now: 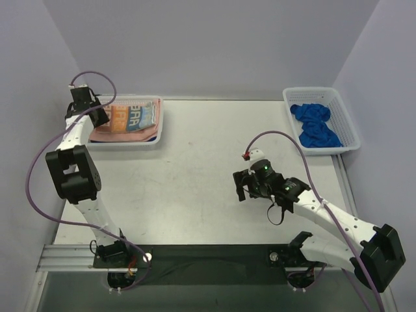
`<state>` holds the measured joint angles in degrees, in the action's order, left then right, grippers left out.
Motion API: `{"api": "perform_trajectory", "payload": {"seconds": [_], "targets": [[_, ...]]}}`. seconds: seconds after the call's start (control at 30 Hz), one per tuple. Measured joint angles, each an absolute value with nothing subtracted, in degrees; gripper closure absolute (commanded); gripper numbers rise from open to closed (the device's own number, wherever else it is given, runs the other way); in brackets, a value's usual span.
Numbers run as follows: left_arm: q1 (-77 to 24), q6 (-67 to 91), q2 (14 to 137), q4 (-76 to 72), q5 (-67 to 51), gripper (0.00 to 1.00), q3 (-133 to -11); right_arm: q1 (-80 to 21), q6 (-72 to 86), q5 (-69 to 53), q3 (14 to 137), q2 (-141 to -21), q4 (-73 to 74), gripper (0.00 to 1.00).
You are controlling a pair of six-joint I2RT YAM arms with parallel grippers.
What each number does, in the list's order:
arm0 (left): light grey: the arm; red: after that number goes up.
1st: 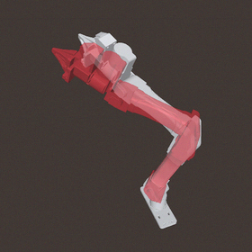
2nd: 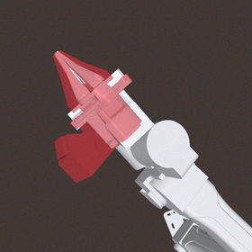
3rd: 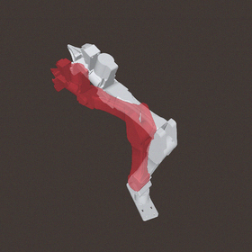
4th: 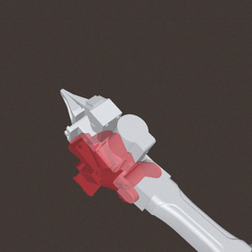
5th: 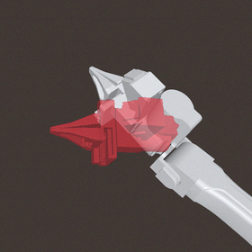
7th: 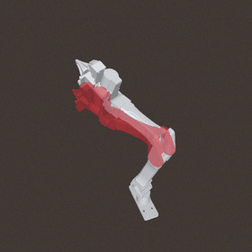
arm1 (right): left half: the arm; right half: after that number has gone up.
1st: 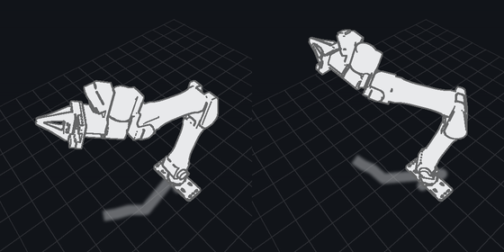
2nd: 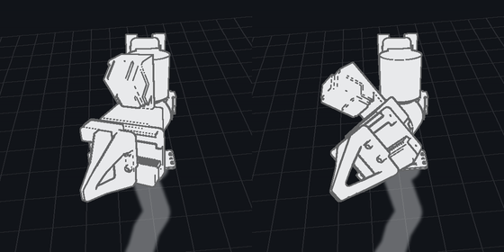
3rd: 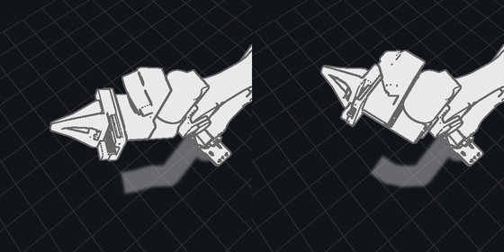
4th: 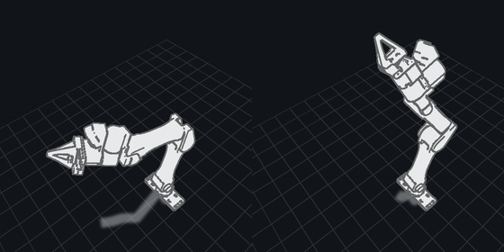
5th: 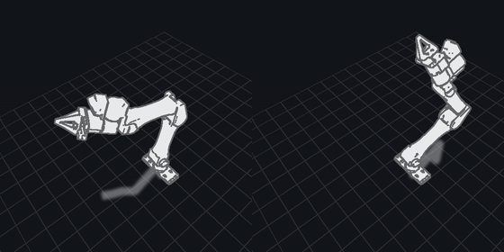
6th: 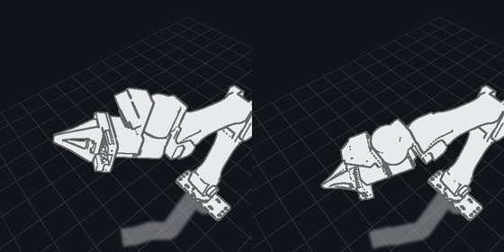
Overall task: Fold and stack the towels
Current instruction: Neatly place the folded towel into the bin, then grab crumpled towel
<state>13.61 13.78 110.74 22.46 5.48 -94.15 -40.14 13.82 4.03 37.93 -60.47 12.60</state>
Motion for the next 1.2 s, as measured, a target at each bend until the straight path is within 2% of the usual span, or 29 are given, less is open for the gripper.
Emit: {"api": "perform_trajectory", "payload": {"seconds": [0.23, 0.3, 0.4, 0.47, 0.5, 0.57, 0.67, 0.77, 0.87, 1.0, 1.2], "targets": [[15.00, 15.44, 115.92, 23.33, 4.47, 0.48, -92.36, -40.10, 14.13, 4.21, 37.91, -59.00, 12.51, 0.15], [15.00, 15.44, 115.28, 23.55, 4.86, 0.44, -92.51, -40.05, 14.06, 4.73, 37.91, -58.59, 12.53, 0.15], [15.00, 15.27, 113.16, 25.80, 6.13, 0.31, -93.14, -39.51, 13.52, 6.31, 38.39, -58.52, 12.80, 0.15], [15.05, 15.33, 110.56, 27.33, 7.01, 0.26, -93.43, -38.54, 13.19, 7.81, 40.07, -58.76, 13.91, 0.15], [15.05, 15.38, 108.86, 27.92, 7.29, 0.21, -93.51, -37.74, 12.97, 8.67, 41.39, -59.00, 14.28, 0.13], [14.98, 15.46, 104.71, 28.80, 7.51, 0.14, -93.51, -35.40, 12.80, 10.28, 44.75, -59.70, 14.70, 0.00], [14.04, 16.19, 95.90, 28.86, 7.64, 0.03, -92.25, -30.20, 12.64, 13.93, 50.74, -61.82, 14.35, 0.00], [10.57, 16.86, 87.09, 28.01, 7.70, 0.02, -88.42, -22.92, 12.64, 18.02, 57.71, -66.08, 14.37, 0.00], [2.52, 17.02, 79.94, 27.51, 6.96, 0.03, -81.87, -15.75, 12.62, 20.53, 64.82, -72.47, 14.02, 0.00], [-10.22, 16.95, 74.22, 26.48, 4.38, 0.02, -68.93, -6.81, 12.69, 21.80, 73.71, -82.76, 13.93, 0.00], [-21.43, 19.59, 64.10, 27.86, 2.15, 0.03, -50.70, 5.63, 14.02, 18.83, 87.39, -100.77, 13.47, 0.01]]}}
